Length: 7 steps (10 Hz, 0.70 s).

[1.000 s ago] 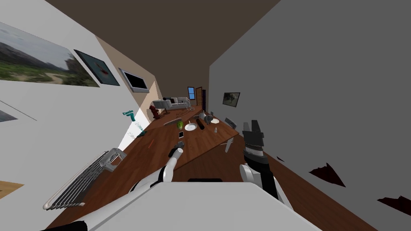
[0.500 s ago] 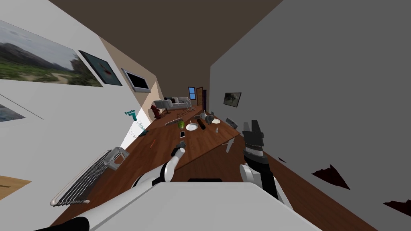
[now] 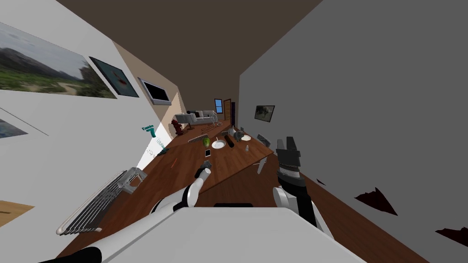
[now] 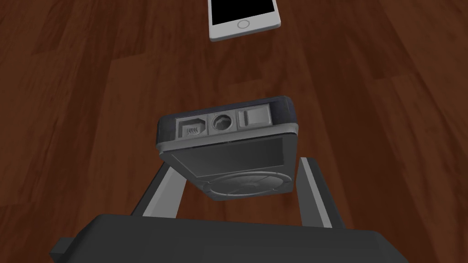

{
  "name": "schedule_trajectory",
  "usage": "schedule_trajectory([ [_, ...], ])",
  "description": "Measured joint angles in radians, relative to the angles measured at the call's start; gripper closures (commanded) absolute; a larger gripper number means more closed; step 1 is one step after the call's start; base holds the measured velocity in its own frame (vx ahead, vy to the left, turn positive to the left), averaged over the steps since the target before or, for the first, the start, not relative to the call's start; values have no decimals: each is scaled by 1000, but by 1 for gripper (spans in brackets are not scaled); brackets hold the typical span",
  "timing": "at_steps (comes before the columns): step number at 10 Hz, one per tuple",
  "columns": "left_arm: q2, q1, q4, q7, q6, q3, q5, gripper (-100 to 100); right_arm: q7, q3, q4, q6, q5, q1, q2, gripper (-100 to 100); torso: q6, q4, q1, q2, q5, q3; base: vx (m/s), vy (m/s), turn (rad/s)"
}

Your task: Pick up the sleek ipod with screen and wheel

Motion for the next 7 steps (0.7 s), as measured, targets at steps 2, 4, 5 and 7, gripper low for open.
schedule_trajectory([
  [2,-6,25,-50,-16,26,15,3,100,0,0,0,0,0,0,0,0,0,0,-2,0,0,0,3,-56,-63],
  [4,16,51,-80,-2,57,2,9,100,0,0,0,0,0,0,0,0,0,-1,-4,-1,0,-1,3,-73,-38],
  [5,39,56,-70,31,55,-23,13,100,0,0,0,0,0,0,0,0,0,-1,-4,-1,0,-1,0,-59,-25],
  [7,29,101,-151,18,101,3,15,100,0,0,0,0,0,0,0,0,0,-2,-3,0,1,-1,7,-67,-67],
])
